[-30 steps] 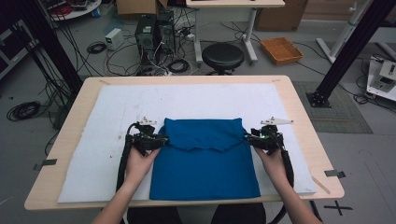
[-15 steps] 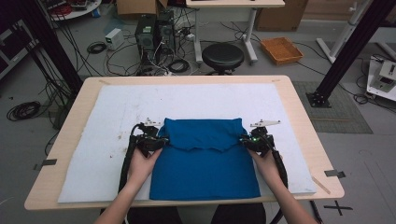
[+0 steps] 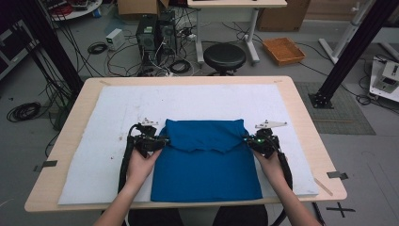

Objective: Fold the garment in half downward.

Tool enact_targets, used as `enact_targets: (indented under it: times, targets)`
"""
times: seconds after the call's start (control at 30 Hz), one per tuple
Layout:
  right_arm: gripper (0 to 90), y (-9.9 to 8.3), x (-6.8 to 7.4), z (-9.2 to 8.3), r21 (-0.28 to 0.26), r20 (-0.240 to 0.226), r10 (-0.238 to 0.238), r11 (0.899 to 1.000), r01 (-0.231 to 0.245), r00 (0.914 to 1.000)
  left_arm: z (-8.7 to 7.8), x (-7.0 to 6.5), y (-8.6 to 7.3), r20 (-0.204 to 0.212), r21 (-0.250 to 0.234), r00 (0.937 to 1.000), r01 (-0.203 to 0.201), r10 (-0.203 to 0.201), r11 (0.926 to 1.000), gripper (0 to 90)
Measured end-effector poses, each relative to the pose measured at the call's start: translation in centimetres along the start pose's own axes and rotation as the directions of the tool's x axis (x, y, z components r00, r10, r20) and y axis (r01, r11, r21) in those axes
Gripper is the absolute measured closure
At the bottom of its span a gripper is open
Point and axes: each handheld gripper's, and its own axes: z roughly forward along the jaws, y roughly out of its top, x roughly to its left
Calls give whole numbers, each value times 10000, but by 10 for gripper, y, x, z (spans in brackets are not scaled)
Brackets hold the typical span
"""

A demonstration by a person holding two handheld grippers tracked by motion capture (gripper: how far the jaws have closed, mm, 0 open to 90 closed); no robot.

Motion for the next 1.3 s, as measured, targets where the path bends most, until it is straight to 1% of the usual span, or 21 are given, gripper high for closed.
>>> enact_targets:
  times: [0.07,0.13,0.17,0.2,0.23,0.27,0.3,0.33,0.37,0.5,0.57,0.6,0.63,0.7,0.73,0.83,0.9,1.0,1.03,1.1,1.3]
  targets:
    - [885,0,0,0,-1,-15,-3,10000,3,10000,3,-1,0,41,60,10000,21,-21,10000,702]
    - [885,0,0,0,1,-18,-5,10000,5,10000,5,-3,1,72,219,9999,-118,116,9997,703]
    - [885,0,0,0,-2,-17,-1,10000,1,10000,6,-5,1,138,218,9997,-202,199,9996,732]
    - [885,0,0,0,3,-17,-5,10000,5,10000,7,-7,1,104,143,9995,-296,294,9995,791]
    - [885,0,0,0,-9,-11,4,10000,-4,10000,7,-8,2,113,143,9992,-386,384,9992,820]
    - [885,0,0,0,-6,-16,-7,10000,7,10000,8,-9,2,171,57,9993,-346,345,9994,875]
    - [885,0,0,0,-33,-28,-37,10000,37,10000,7,-9,3,210,81,9990,-392,391,9992,884]
    - [885,0,0,0,-43,-30,-45,10000,45,10000,8,-10,4,239,6,9992,-313,313,9995,894]
    - [885,0,0,0,-42,-32,-46,10000,46,10000,8,-10,4,252,15,9991,-348,348,9994,895]
    - [885,0,0,-1,-88,-65,-49,9999,48,10000,5,-7,5,385,-155,9991,-194,200,9997,896]
    - [885,0,0,-1,-70,-69,-27,10000,26,10000,3,-5,5,325,-182,9994,-141,147,9997,895]
    - [885,0,-1,-1,-83,-69,-26,10000,25,10000,3,-4,5,244,-252,9997,12,-6,9997,880]
    - [885,0,-1,-1,-86,-83,-20,10000,19,10000,4,-2,5,193,-211,9997,148,-144,9997,815]
    - [885,0,-1,-1,-80,-100,-13,10000,12,9999,6,0,4,139,-94,9994,303,-302,9995,731]
    - [885,0,-1,-1,-73,-87,-13,10000,12,10000,7,0,4,154,-58,9993,352,-351,9994,715]
    - [885,0,-1,-1,-62,-86,1,10000,-2,10000,10,0,4,27,88,9996,292,-292,9995,675]
    - [885,0,-1,-1,-56,-90,2,10000,-2,10000,11,0,4,-64,73,9992,389,-388,9992,668]
    - [885,-1,-1,-1,-57,-97,-10,10000,10,10000,11,1,5,17,75,9991,418,-418,9991,662]
    - [885,-1,-1,-1,-47,-73,-2,10000,2,10000,12,0,5,77,76,9993,371,-372,9993,679]
    - [885,-1,-1,0,-49,-70,-16,10000,15,10000,11,-1,5,213,63,9995,211,-213,9998,753]
    - [885,-1,-1,-1,-57,-80,-5,10000,5,10000,14,-4,6,381,109,9992,132,-136,9999,877]
